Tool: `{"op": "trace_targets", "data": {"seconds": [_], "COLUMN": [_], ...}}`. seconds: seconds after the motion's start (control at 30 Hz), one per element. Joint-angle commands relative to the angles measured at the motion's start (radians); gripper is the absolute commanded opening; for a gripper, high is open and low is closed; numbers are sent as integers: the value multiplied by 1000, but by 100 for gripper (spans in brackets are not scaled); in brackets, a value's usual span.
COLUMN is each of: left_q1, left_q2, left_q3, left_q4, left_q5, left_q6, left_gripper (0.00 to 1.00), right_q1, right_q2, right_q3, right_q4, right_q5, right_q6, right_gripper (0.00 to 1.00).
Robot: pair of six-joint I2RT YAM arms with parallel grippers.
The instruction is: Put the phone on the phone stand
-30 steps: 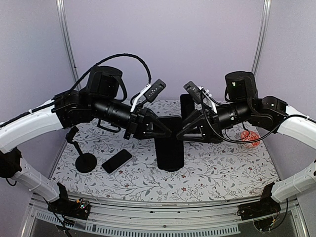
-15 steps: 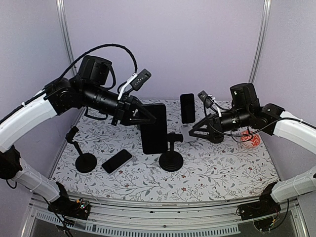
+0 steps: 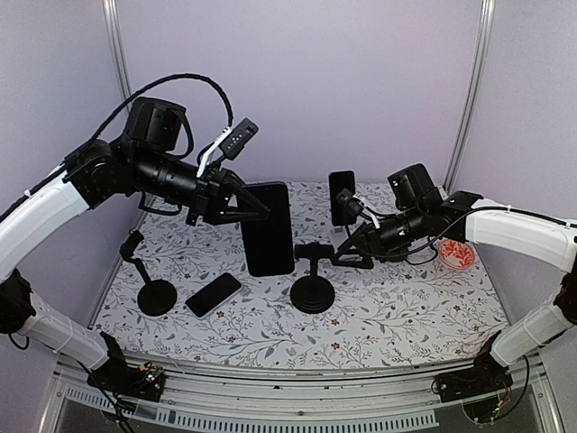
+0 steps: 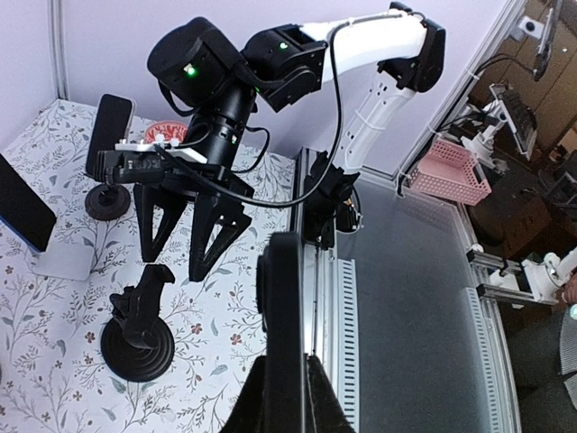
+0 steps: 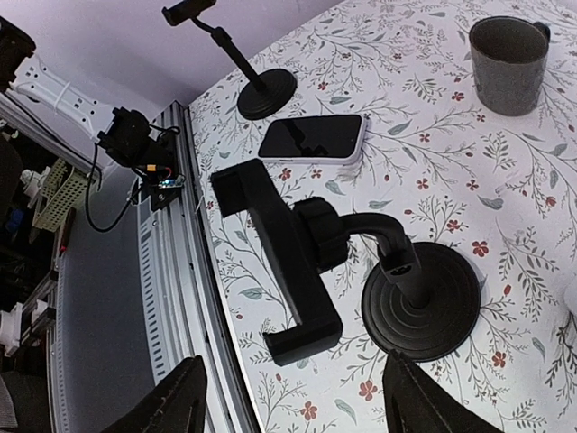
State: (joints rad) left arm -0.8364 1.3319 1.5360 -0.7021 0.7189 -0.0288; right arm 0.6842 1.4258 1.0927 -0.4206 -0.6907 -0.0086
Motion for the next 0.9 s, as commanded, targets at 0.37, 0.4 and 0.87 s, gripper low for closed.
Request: {"op": "trace_targets", "data": {"seconds": [0.37,0.4,0.87], "left_q1": [19,19,22], "left_q2": [-45,-45,-53], "left_q3": [-25,-25,-44], "left_q4": [32,32,39], "left_q5": [22,23,28], "left_q6": [-2,-3,-4], "left_gripper": [0,0,0], "right_q1": [-5,-5,-4], "right_q2": [54,58,63], "right_q3": [44,45,53], "right_q4": [75,80,79], "right_q5": [-108,-111,-178], "right_q6": [-54,-54,-65], "right_gripper": [66,66,38]}}
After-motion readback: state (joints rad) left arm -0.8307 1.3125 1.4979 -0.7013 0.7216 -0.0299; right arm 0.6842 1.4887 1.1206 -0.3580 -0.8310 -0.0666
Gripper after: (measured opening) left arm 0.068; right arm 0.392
